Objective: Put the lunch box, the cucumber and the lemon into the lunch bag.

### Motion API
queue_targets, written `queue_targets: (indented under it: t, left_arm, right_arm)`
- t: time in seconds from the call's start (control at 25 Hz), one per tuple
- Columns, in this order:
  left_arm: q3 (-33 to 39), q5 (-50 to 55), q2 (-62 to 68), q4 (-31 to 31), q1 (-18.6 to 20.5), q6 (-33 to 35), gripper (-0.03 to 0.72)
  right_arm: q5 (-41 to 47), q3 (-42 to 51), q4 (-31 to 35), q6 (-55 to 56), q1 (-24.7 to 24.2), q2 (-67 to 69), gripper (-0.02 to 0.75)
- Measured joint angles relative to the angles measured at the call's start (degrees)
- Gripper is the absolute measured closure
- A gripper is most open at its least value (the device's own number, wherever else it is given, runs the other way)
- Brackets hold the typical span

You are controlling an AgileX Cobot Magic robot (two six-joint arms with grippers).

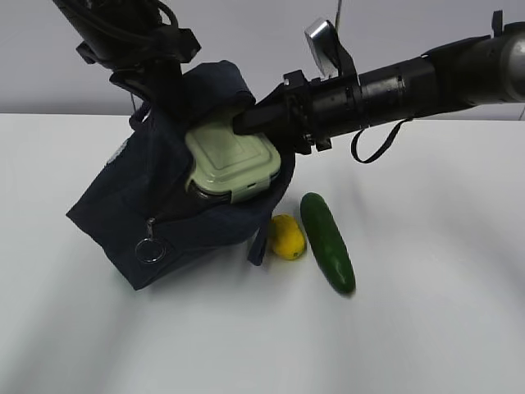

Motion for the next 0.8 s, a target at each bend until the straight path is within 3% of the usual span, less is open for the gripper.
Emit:
queue_targets:
  t: [0.44, 0.8]
  left_arm:
    - [-0.1, 0.0, 0.4, 0.1, 0.0, 0.1, 0.676]
    - [-0.1, -0.2, 0.7, -2.1, 3.6, 0.6, 0.676]
  right_arm:
    - [-10.5, 0.0, 1.2, -4.3, 5.9, 0.0, 0.373]
    - [-16.7, 0.0, 1.7, -6.8, 7.6, 0.0, 0.374]
